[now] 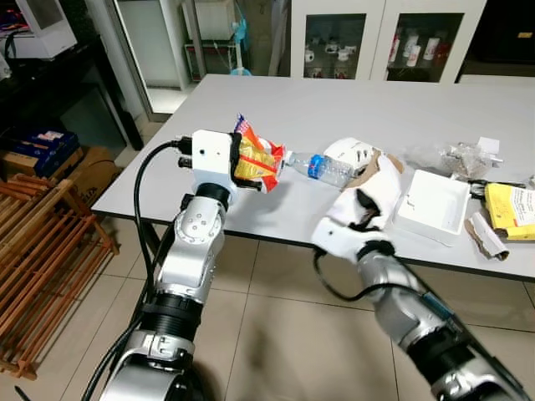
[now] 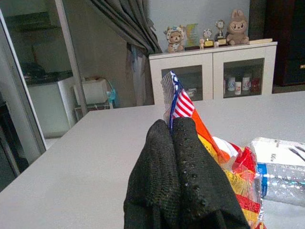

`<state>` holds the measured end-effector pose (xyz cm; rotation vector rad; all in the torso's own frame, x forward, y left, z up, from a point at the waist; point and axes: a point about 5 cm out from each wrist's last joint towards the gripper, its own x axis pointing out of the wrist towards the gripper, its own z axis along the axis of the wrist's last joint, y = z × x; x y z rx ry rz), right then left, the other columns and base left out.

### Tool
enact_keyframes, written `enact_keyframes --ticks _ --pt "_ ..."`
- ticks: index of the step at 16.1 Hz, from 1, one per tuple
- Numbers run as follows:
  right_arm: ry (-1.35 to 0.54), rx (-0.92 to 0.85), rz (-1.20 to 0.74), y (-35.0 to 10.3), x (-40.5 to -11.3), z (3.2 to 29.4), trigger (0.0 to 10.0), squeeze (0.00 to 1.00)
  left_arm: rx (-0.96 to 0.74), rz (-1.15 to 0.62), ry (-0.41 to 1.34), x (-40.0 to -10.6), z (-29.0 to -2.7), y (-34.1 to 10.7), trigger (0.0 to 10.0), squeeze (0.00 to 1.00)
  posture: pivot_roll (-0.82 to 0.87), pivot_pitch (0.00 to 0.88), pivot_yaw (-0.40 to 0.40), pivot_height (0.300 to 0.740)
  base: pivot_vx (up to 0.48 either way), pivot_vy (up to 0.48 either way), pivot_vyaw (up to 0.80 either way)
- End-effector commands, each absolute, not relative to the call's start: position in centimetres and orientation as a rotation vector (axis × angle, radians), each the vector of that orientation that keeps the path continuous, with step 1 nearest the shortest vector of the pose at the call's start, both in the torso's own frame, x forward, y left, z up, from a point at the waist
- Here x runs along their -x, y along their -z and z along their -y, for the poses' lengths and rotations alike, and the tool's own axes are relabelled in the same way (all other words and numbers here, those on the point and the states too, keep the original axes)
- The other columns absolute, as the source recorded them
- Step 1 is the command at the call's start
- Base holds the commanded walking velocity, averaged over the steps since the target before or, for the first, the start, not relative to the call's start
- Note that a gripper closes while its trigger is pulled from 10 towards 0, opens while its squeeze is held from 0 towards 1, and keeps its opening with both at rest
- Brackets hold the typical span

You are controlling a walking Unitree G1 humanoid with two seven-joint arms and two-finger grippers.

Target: Picking trash to rubbish bin

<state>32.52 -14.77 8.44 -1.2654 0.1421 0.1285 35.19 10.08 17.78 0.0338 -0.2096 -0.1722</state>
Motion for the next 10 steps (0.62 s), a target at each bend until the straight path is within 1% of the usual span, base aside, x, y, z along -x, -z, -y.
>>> enact_keyframes --ticks 1,5,6,7,8,10 --pt "-0.106 1.274 -0.208 -7.64 -32.46 15.87 10.0 0.0 -0.052 0.235 0.172 -35.38 -10.13 -18.72 10.0 0.0 -0.02 0.011 0.087 0.74 0.0 0.0 0.0" --pt "-0.088 1.264 -0.221 -7.42 -32.64 16.08 10.0 0.0 -0.063 0.233 0.175 -35.37 -10.21 -18.74 10.0 0.0 -0.02 0.003 0.096 0.74 0.0 0.0 0.0" --pt "-0.088 1.255 -0.222 -7.4 -32.67 16.0 9.6 0.0 -0.067 0.233 0.181 -35.37 -10.11 -18.77 10.0 0.0 -0.02 0.002 0.098 0.74 0.0 0.0 0.0" --pt "-0.087 1.254 -0.222 -7.38 -32.73 15.97 2.7 0.0 -0.072 0.233 0.185 -35.39 -10.07 -18.79 10.0 0.0 -0.01 0.001 0.101 0.74 0.0 0.0 0.0" --pt "-0.085 1.252 -0.222 -7.35 -32.79 15.97 0.0 0.0 -0.076 0.233 0.188 -35.39 -10.05 -18.8 10.0 0.0 -0.01 0.001 0.103 0.74 0.0 0.0 0.0" --pt "-0.084 1.251 -0.22 -7.29 -32.87 15.9 0.0 0.0 -0.081 0.231 0.192 -35.37 -10.09 -18.79 10.0 0.0 -0.01 0.0 0.107 0.74 0.0 0.0 0.0"
